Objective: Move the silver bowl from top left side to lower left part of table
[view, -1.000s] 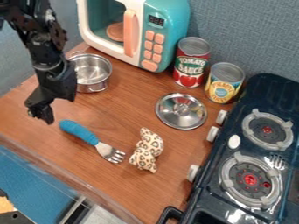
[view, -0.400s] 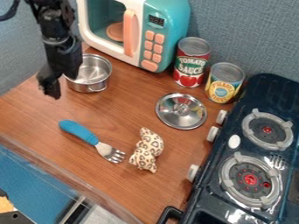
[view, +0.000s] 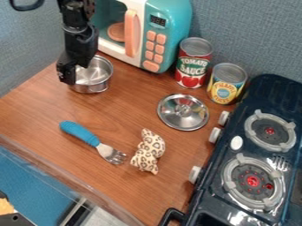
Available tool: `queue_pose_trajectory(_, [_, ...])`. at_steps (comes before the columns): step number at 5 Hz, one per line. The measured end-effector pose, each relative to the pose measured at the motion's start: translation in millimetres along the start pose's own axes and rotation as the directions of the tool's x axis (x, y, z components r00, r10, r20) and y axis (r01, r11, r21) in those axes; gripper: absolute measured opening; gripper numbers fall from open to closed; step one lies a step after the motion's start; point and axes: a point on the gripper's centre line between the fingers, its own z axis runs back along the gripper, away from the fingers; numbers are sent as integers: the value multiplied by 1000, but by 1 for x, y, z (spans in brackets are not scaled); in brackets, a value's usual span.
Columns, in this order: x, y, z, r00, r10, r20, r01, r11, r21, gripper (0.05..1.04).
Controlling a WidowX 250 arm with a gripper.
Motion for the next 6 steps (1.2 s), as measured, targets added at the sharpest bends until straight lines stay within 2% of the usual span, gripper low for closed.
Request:
queue_pose_trajectory(2, [-10,21,-23,997,-55,-45,55,998,-8,998])
queue_pose_trajectory(4, [-13,11,-39,997,-60,-39,59,998,-37,999])
queue_pose_trajectory(5, [-15,8,-41,998,-58,-36,57,998,-41,955])
queue_pose_trajectory(6, [-15,9,-41,998,-45,-37,44,998,-33,670])
